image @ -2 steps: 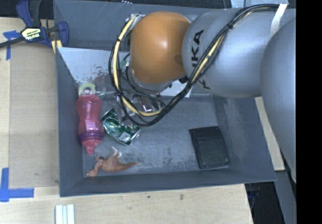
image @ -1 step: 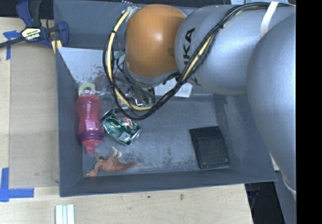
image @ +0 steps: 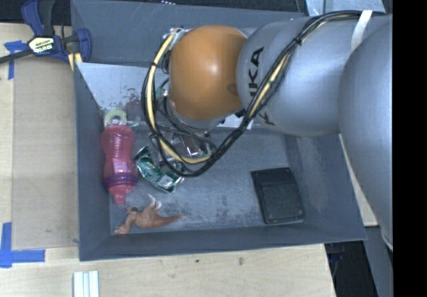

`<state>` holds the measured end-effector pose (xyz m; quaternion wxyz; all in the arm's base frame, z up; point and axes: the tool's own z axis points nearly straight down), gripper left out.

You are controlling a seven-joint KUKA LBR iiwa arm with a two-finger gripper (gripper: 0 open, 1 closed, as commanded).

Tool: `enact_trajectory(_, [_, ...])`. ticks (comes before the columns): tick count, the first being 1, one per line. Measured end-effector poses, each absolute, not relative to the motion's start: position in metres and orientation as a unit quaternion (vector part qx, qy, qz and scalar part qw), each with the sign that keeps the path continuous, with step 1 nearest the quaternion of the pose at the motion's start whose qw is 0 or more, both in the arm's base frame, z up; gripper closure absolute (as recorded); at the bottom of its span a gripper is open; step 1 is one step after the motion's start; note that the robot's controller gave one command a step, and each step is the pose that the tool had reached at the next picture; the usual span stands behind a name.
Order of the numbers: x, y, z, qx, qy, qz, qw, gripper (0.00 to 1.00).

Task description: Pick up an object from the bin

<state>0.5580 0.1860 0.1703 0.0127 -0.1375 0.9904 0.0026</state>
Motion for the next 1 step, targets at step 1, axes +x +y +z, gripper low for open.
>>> enact_trajectory(1, [0.5472, 0.1878, 0.1541, -0.182, 0.983, 0.002, 0.01, 1.0])
